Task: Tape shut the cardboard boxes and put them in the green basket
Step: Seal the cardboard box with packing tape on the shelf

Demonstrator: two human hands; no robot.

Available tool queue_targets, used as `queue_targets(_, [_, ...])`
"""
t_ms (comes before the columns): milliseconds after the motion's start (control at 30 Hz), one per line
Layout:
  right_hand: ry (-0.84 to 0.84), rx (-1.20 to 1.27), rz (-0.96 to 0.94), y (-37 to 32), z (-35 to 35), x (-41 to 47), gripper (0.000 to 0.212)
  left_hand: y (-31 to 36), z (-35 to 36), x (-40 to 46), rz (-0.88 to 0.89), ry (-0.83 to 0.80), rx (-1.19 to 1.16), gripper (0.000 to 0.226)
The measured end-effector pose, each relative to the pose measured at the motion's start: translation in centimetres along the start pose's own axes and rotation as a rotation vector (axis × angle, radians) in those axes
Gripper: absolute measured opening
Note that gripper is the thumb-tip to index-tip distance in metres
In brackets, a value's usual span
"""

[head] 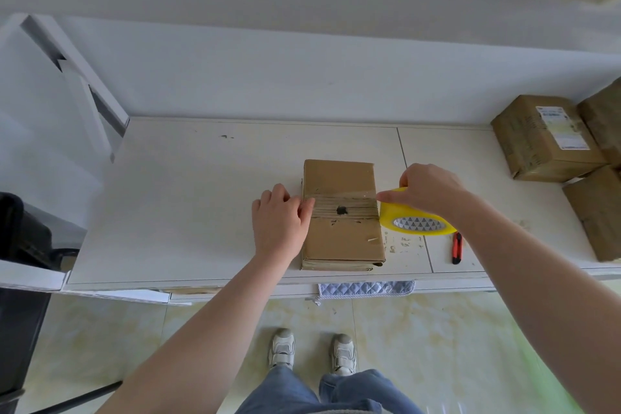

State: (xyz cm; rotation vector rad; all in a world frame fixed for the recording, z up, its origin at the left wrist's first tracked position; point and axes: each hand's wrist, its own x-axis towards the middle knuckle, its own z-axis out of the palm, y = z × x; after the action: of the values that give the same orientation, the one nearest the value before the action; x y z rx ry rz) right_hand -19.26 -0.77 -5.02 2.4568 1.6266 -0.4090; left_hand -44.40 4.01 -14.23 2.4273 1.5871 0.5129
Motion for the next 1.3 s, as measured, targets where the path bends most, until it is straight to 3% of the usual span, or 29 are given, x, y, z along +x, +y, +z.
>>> queue_targets(133, [0.001,-0.003,-0.002,-0.2,0.1,-0.1,0.057,0.2,0.0,0.2,-0.045,-0.083,-0.025,0.044])
queue_targets(267, [-0.002,-0.017,0.004,-0.3,0.1,-0.1,0.058,0.1,0.7,0.5,-0.211,-0.325,-0.476,0.045])
queue_targets(333, [-0.002,-0.035,0.002,-0.3,0.1,0.0,0.059,0.1,0.5,0.7,-0.234,-0.384,-0.560,0.044])
queue_targets(433, [-0.012,-0.022,-0.013,-0.4,0.1,-0.1,0.058,0.0,0.1,0.3,-0.240,-0.379,-0.586,0.041])
queue_targets(567, [-0.030,0.004,-0.054,-1.3,0.2,-0.2,0.058,-0.7,0.3,-1.7,-0.287,-0.255,-0.639,0.045])
queue_targets(1300, [-0.134,0.047,0.009,-0.9,4.8,1.0,0.064,-1.2,-1.2,-1.3,-0.213,-0.340,-0.249,0.043])
